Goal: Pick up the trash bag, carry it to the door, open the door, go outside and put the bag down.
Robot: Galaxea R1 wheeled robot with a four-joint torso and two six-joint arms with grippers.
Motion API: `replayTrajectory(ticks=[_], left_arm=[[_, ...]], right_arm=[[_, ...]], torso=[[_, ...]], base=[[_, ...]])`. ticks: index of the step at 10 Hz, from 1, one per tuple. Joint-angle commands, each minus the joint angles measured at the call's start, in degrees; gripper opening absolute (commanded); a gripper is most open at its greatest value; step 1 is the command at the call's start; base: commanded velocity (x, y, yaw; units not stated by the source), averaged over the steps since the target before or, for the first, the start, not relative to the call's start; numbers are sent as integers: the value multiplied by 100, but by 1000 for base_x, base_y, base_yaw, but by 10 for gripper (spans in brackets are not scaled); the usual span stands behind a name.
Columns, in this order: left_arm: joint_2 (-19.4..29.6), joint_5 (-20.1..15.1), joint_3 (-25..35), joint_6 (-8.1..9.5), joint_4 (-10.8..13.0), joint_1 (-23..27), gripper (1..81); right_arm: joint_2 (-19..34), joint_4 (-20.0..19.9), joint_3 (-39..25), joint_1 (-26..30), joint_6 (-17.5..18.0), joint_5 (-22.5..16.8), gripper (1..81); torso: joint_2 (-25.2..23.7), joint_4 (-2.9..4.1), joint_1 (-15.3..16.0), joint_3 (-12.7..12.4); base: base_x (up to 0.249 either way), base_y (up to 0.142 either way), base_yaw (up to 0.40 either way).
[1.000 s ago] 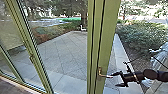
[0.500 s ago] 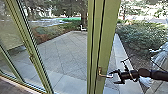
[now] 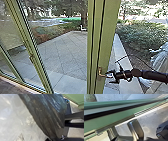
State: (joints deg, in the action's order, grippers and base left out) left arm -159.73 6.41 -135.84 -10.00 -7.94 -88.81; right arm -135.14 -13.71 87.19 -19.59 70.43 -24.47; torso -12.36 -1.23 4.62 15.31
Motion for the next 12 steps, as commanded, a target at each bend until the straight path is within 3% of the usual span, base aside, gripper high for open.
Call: replayTrajectory(ticks=[1,3,6,12], left_arm=[[64,-360,49,6,-6,122,10],[64,-360,49,-2,-6,122,10],[55,-360,-3,-2,-15,122,10],[38,-369,-66,-2,-6,122,10]], right_arm=[[-200,9,175,662,375,-190,811],[-314,9,430,504,595,-269,811],[-437,325,587,258,963,-278,811],[-727,1187,878,-744,1061,-50,811]], torso=[[0,0,0,0],[0,0,0,0],[0,0,0,0],[-11,0,-4,-2]], base=[[0,0,0],[0,0,0],[0,0,0],[0,0,0]])
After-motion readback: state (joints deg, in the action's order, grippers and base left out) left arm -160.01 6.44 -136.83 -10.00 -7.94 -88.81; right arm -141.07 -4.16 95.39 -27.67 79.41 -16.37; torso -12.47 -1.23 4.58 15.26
